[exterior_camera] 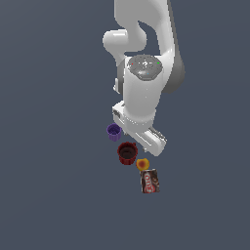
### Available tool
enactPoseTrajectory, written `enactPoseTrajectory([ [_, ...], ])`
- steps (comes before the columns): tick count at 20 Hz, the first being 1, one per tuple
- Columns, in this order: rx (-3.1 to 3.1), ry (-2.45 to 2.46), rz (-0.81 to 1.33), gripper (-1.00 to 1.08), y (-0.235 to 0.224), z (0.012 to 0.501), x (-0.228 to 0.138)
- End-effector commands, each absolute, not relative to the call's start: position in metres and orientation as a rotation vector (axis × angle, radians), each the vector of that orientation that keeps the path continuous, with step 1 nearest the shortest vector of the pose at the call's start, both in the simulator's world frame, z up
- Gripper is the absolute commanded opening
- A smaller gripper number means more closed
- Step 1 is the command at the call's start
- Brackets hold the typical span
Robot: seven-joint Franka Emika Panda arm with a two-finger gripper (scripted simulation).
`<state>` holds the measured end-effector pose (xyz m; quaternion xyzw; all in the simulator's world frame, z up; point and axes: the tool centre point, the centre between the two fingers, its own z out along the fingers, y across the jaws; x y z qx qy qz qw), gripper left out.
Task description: Pick up a designated object from a clutter of objects.
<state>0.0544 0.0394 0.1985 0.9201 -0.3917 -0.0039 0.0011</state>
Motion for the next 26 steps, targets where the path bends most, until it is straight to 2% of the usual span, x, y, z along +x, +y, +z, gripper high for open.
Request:
enactPoseTrajectory([
  [1,2.850,-1.318,-0.011,1.00,0.043,0.189,0.058],
  [26,2.386,-2.044,-0.002,1.00,0.078,0.097,0.078],
])
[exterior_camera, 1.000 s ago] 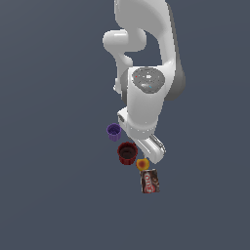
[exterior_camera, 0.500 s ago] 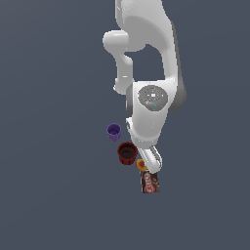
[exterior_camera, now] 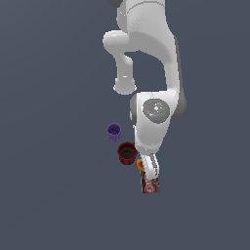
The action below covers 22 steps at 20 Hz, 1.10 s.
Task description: Pick up a designated object from a clutter of objects.
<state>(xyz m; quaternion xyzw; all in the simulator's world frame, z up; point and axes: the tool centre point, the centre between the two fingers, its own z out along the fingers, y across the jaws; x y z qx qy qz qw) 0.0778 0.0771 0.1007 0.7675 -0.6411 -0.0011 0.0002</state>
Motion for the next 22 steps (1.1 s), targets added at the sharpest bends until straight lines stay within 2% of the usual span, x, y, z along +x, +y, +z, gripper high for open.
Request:
enactPoseTrajectory([
  [1,2.373,-2.059,-0.002,1.00,0.079,0.095,0.079],
  [15,2.314,-2.125,-0.001,1.00,0.083,0.081,0.079],
  [22,2.310,-2.128,0.000,1.00,0.083,0.049,0.078],
])
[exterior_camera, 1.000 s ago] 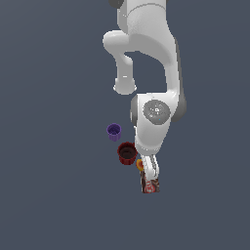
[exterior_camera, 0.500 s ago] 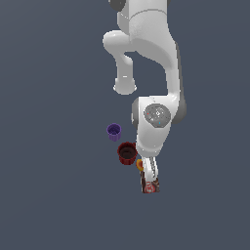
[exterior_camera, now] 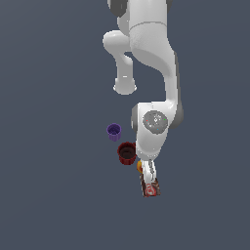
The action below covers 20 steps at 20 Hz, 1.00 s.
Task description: Pick up a designated object from a clutter of objects.
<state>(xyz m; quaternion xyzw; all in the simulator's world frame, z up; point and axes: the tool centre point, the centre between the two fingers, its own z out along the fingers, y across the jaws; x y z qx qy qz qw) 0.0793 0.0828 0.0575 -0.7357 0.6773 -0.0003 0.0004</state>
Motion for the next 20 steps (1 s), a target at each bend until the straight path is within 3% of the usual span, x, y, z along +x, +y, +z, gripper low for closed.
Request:
enactPoseTrajectory([
  [1,-2.310,2.129,0.000,1.00,0.083,0.044,0.078],
  [7,-2.310,2.130,0.000,1.00,0.083,0.034,0.080],
  [8,-2.310,2.130,0.000,-1.00,0.083,0.034,0.080],
  [20,-2.295,2.116,-0.025,-1.00,0.085,0.047,0.088],
])
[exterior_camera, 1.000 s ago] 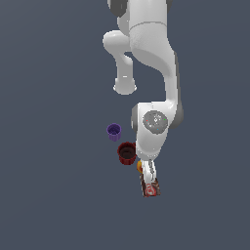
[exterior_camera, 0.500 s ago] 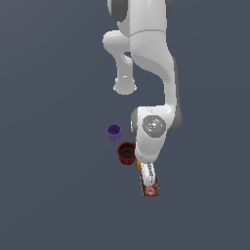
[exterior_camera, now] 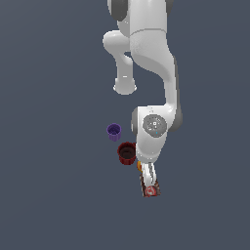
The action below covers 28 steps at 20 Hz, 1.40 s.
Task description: Pick up a designated object from a clutter of objects.
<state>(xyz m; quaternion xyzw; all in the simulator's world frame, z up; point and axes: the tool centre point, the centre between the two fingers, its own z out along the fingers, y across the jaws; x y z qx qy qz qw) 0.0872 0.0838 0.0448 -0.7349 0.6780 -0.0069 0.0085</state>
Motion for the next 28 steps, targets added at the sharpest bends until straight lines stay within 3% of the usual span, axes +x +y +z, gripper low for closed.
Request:
enactPoseTrajectory([
  [1,-2.295,2.116,-0.025,-1.00,0.085,0.048,0.088],
  [13,-2.297,2.119,-0.020,-1.00,0.100,0.102,0.071],
  [28,-2.304,2.126,-0.011,-1.00,0.143,0.259,0.025],
])
